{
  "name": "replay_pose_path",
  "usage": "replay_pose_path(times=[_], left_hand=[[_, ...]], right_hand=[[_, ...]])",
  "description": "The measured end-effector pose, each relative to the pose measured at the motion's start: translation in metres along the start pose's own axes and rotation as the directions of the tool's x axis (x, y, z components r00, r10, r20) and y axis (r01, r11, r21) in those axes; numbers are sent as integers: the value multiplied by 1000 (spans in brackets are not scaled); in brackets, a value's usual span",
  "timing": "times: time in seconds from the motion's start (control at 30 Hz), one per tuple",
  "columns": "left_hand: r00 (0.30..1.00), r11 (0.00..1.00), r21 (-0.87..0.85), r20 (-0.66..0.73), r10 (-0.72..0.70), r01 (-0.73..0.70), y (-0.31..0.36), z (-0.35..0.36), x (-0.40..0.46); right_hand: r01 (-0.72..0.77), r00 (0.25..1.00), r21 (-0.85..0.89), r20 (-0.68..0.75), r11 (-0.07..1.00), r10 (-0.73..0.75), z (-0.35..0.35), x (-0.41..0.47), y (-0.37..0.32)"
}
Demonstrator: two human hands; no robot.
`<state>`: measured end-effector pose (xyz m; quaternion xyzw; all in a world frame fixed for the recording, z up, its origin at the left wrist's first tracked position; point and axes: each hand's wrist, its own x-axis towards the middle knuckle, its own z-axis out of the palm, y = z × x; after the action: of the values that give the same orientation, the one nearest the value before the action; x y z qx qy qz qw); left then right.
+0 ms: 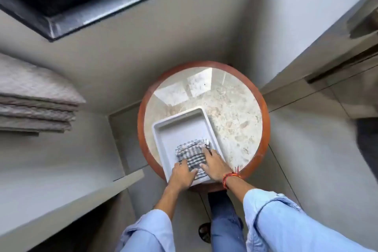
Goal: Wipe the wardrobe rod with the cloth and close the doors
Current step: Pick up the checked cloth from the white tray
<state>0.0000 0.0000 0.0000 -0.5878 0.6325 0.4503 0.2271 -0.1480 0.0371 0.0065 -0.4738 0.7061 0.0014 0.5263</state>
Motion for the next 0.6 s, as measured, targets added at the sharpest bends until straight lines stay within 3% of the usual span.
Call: replay_pose_path(times=[0.2, 0.27, 0.4, 0.5, 0.6], left_hand=[[981, 927, -342, -62, -184, 152, -11, 21, 39], [971, 852, -505, -106, -216, 135, -16, 23, 46], [953, 609, -790, -122, -277, 76, -21, 17, 44], [935, 525, -850, -217, -279, -41, -20, 3, 24], [935, 509, -855, -258, -243, -103, -25, -5, -8]], right_hand=[[-48, 995, 22, -85, 999, 50, 18, 38, 14], [-28, 996, 44, -85, 999, 32, 20, 43, 14], [-86, 992, 186, -73, 979, 101, 18, 46, 8], [-62, 988, 233, -126, 971, 94, 10, 38, -6], [-33, 984, 239, -162, 970, 73, 4, 14, -22]])
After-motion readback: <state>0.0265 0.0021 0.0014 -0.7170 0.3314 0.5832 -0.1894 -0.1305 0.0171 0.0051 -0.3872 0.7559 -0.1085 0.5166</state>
